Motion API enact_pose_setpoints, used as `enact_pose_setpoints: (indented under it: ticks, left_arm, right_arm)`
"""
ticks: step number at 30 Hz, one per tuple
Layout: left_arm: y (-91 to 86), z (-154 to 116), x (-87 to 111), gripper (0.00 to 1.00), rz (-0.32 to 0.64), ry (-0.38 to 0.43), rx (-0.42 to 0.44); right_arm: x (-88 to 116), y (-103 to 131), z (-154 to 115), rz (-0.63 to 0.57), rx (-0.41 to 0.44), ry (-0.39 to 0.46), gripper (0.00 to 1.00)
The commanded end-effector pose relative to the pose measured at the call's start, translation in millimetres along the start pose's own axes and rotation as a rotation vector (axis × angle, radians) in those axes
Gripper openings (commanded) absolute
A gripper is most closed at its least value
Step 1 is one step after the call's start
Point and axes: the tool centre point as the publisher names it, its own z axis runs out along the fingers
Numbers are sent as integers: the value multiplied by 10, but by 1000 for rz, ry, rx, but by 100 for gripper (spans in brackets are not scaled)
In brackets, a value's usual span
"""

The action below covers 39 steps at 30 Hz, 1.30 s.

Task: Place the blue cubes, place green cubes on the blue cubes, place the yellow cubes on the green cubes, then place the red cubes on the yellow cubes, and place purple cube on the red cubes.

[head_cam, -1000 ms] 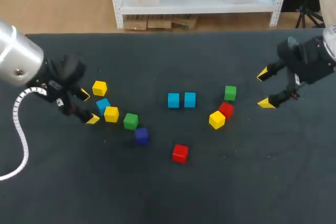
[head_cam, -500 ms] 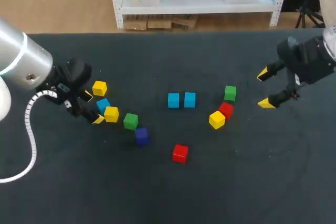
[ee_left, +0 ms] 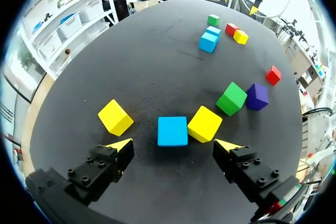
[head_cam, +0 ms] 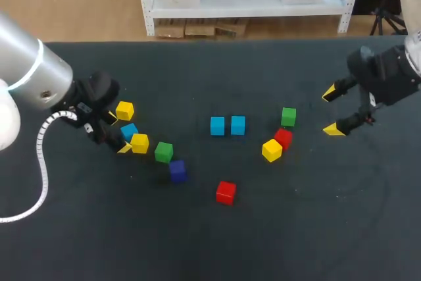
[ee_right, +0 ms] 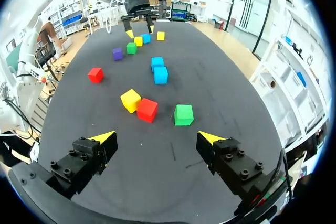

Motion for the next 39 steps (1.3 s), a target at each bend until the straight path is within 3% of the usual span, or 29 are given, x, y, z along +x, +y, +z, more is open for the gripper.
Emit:
enact_pose_setpoints:
  ticks: [1, 21, 32, 39]
  left_arm:
    - [4, 30, -27, 100, 1, 8, 3]
    - [-6, 99, -19, 100, -3, 31, 0]
    - [145, 11, 141, 100, -21, 67, -35]
    - [188, 79, 18, 100, -18, 50, -39]
  right_arm:
    - [4, -7, 10, -1, -1, -3, 100]
    - [4, -7, 10, -1, -1, -3, 100]
    - [4, -7, 10, -1, -1, -3, 100]
    - [4, -7, 10, -1, -1, -3, 100]
